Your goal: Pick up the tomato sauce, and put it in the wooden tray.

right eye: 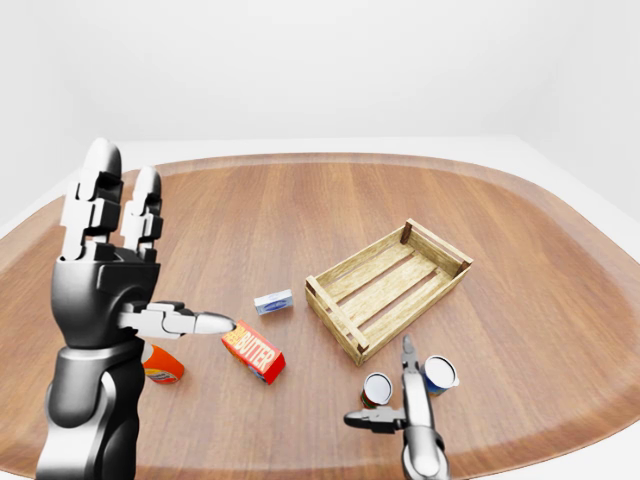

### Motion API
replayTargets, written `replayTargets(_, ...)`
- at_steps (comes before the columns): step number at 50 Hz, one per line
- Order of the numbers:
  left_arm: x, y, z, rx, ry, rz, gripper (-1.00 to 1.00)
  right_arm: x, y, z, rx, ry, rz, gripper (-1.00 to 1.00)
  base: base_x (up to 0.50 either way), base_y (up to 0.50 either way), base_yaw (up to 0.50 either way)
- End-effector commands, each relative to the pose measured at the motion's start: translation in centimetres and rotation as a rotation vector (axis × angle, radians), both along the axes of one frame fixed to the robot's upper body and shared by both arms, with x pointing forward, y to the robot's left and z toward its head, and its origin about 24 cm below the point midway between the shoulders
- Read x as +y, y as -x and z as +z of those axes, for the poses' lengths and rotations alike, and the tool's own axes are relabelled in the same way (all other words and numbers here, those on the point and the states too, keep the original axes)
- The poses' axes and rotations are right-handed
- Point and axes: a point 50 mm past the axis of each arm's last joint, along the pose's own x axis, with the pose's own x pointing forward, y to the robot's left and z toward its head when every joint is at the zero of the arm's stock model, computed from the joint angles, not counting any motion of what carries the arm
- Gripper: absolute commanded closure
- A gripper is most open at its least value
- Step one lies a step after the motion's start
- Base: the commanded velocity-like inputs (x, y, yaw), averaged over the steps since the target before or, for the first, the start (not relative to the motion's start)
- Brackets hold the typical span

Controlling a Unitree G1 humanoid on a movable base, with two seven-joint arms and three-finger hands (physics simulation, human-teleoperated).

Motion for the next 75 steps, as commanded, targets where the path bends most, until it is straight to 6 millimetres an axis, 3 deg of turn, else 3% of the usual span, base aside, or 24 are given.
replayTargets(1, -0.1, 0.0, -0.1, 0.006, -0.002, -0.002, -1.0, -0.2, 0.1, -0.8, 0.036, 0.004, -0.012, -1.0, 0.0, 0.0, 0.0)
replayTargets(28, -0.2, 0.1, -0.1, 0.004, -0.002, -0.004, -1.0, -0.1, -0.4, -0.4, 0.012, 0.006, -0.006, -1.0, 0.0, 0.0, 0.0)
replayTargets(46, -0.2, -0.1, -0.2, 0.012, -0.002, -0.003, -1.0, -0.3, -0.6, -1.9, 0.071, 0.01, -0.016, -1.0, 0.0, 0.0, 0.0)
replayTargets(75, -0.1, -0.1, -0.1, 0.003, -0.004, -0.002, -1.0, 0.1, -0.4, -1.6, 0.059, 0.02, -0.005, -1.0, 0.0, 0.0, 0.0)
